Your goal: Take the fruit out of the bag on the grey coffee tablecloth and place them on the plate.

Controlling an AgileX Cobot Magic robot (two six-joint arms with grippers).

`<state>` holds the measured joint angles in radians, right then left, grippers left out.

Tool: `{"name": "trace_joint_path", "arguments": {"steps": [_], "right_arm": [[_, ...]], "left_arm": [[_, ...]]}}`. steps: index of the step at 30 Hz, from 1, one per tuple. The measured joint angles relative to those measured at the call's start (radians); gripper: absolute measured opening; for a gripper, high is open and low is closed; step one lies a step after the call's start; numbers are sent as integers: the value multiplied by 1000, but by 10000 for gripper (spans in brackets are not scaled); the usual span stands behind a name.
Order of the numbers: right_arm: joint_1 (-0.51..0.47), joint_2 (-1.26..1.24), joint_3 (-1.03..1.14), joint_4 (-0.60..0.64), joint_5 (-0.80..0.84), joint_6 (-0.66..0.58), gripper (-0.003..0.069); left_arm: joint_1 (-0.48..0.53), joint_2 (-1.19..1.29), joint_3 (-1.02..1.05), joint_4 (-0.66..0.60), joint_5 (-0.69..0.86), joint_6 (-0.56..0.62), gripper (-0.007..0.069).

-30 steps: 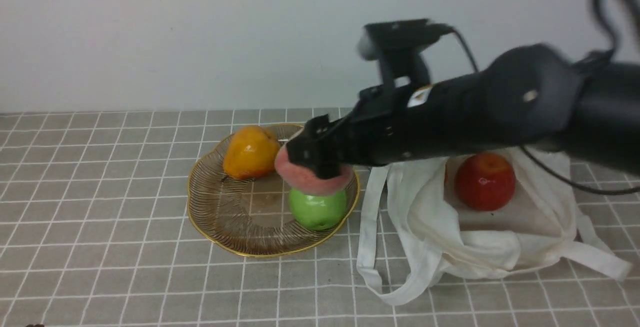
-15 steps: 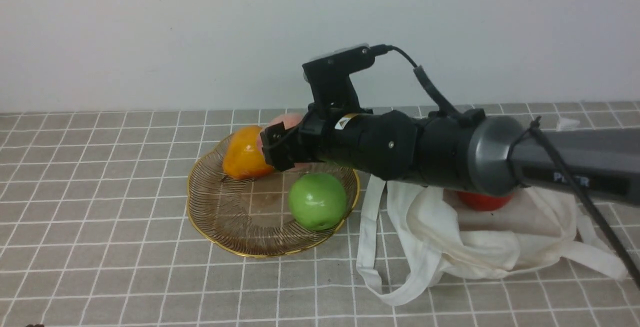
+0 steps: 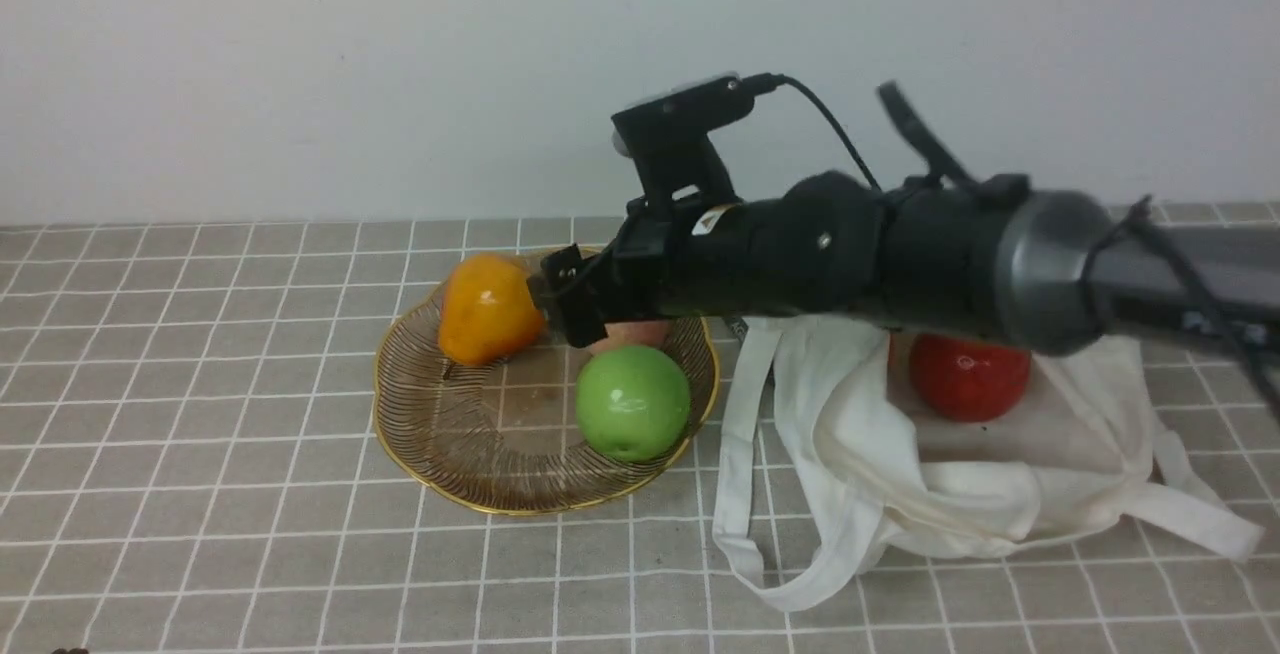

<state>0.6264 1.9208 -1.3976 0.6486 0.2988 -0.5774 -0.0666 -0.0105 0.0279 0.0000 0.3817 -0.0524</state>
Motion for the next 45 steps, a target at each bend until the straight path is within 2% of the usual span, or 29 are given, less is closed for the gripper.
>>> {"name": "trace_joint_path", "arguments": {"steps": [2,4,5,6,7,8,9,10,11,12,15,18,22,25,30,32,33,34,37,41,45], "right_arm": [[-29,-65,0,-28,140,11,638],[-61,-139,0,-68,276,47,584],[-90,-200,0,-101,377,89,529],[-98,-218,0,-106,406,101,512],[-119,-272,-1,-138,489,140,463],[-154,-334,-2,-181,586,178,376],[-154,-334,-2,-181,586,178,376],[-183,-393,-2,-225,682,210,292],[-194,-418,-2,-244,722,223,254],[-221,-481,1,-297,820,260,155],[-247,-606,51,-363,919,324,25],[-250,-752,169,-393,928,372,-8],[-250,-946,341,-413,854,407,-13],[-250,-1118,532,-428,705,409,-14],[-250,-1362,866,-427,306,409,-14],[-250,-1430,1005,-427,91,409,-14],[-250,-1434,1005,-427,76,409,-14],[-250,-1461,1065,-427,-26,409,-14],[-250,-1495,1146,-427,-189,409,-14],[-250,-1501,1188,-427,-272,409,-14],[-250,-1501,1208,-426,-267,409,-14]], "left_arm": [[0,0,0,0,0,0,-8],[0,0,0,0,0,0,-8],[0,0,0,0,0,0,-8],[0,0,0,0,0,0,-8],[0,0,0,0,0,0,-8],[0,0,0,0,0,0,-8],[0,0,0,0,0,0,-8],[0,0,0,0,0,0,-8],[0,0,0,0,0,0,-8],[0,0,0,0,0,0,-8],[0,0,0,0,0,0,-8],[0,0,0,0,0,0,-8],[0,0,0,0,0,0,-8],[0,0,0,0,0,0,-8],[0,0,0,0,0,0,-8],[0,0,0,0,0,0,-8],[0,0,0,0,0,0,-8],[0,0,0,0,0,0,-8],[0,0,0,0,0,0,-8],[0,0,0,0,0,0,-8],[0,0,0,0,0,0,-8]]}}
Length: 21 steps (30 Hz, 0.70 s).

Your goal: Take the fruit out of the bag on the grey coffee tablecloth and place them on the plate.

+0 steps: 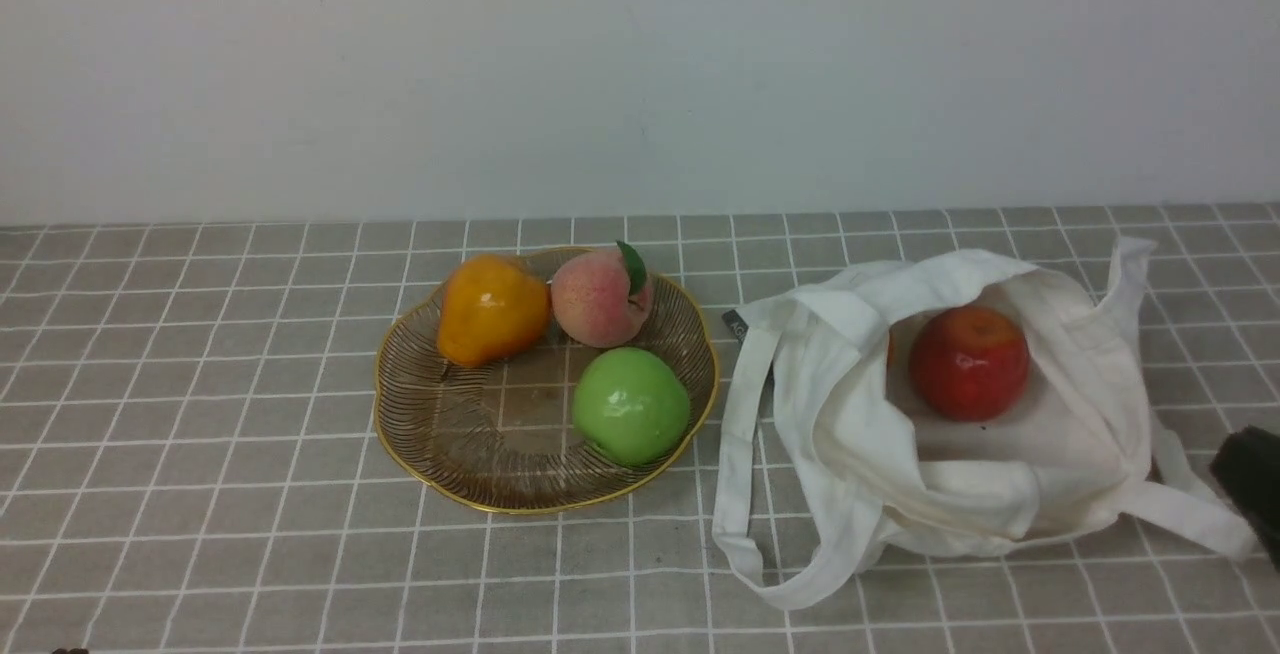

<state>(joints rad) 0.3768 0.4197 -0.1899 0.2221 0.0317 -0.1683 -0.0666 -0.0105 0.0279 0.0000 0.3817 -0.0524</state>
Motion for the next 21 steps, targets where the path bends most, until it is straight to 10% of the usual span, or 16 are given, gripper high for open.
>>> {"name": "trace_joint_path", "arguments": {"steps": [21], "right_arm": [[0,-44,19,-30,129,2,-15]], "left_arm": [[0,0,0,0,0,0,-8]]}}
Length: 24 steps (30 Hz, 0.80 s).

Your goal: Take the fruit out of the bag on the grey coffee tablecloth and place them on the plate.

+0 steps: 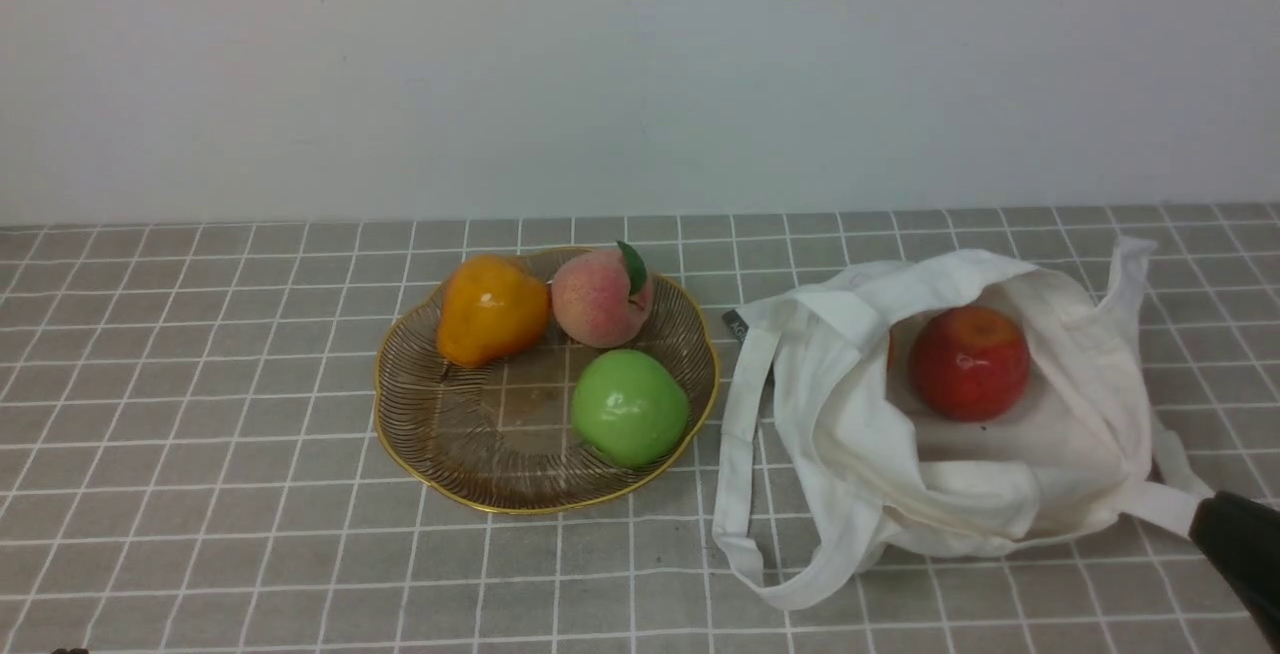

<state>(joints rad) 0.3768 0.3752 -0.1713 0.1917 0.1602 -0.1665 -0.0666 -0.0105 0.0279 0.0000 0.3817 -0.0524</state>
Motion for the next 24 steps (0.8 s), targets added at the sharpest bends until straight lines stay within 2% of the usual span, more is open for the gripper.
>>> {"name": "trace_joint_path", "arguments": {"steps": [4,9,16,21,24], "right_arm": [[-37,-110,78,-82,0,16,-15],[-159,-235,167,-109,7,90,-15],[-277,-356,201,-121,60,130,-15],[-315,-383,201,-134,179,132,-15],[-321,-383,199,-136,195,132,-15]], "left_arm": [[0,0,0,0,0,0,-8],[0,0,0,0,0,0,-8],[0,0,0,0,0,0,-8],[0,0,0,0,0,0,-8],[0,0,0,0,0,0,-8]]}}
